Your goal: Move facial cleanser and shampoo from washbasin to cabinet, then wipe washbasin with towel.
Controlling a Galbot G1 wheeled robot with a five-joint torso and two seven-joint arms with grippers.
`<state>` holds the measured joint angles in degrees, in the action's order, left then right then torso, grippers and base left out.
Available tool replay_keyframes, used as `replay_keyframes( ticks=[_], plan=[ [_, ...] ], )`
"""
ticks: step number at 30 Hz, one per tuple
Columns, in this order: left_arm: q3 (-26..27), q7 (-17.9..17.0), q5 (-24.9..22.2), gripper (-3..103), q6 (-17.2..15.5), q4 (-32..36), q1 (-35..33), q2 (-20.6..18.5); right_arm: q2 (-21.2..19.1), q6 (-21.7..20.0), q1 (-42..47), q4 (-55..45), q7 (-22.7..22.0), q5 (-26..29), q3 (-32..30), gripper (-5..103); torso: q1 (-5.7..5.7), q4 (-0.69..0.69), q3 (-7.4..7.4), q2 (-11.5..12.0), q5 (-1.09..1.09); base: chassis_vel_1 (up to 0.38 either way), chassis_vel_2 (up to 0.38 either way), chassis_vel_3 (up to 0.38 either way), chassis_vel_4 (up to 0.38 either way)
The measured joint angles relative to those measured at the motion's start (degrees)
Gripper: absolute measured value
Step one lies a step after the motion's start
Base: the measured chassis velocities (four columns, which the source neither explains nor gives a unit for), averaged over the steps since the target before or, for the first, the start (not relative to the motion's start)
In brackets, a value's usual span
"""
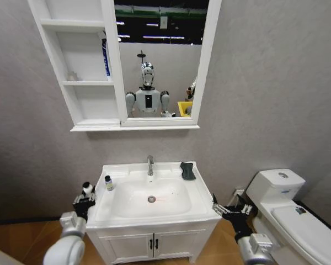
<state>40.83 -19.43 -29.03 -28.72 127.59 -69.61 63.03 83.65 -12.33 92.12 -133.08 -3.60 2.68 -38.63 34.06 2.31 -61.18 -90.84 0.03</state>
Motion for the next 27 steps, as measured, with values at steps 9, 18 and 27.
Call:
replay_keyframes(
  ticks=[9, 18, 27],
  plan=[
    [-4.76, -10.52, -32.12, 32, -9.89, -4.42, 24.3, -27.25, 1.79, 1.74, 1.19, 1.54, 0.48, -1.03, -0.37, 100, 0.01, -0.02, -0.01, 0.0, -0.03, 0.0, 0.0, 0.0, 0.0],
    [-28.34, -10.3, -44.83, 32, -12.28, -22.95, 61.25, -31.29, 1.85, 2.63, 1.76, 1.46, 0.01, -0.97, -1.26, 100, 0.01, -0.03, -0.02, 0.0, -0.04, 0.0, 0.0, 0.0, 0.0],
    [-45.73, -6.51, -43.01, 32, -12.36, -43.18, 82.87, -23.81, 1.96, 3.35, 2.06, 1.9, -0.71, -0.84, -1.76, 100, 0.02, 0.0, -0.02, 0.01, -0.02, 0.0, 0.0, 0.0, 0.0]
  ],
)
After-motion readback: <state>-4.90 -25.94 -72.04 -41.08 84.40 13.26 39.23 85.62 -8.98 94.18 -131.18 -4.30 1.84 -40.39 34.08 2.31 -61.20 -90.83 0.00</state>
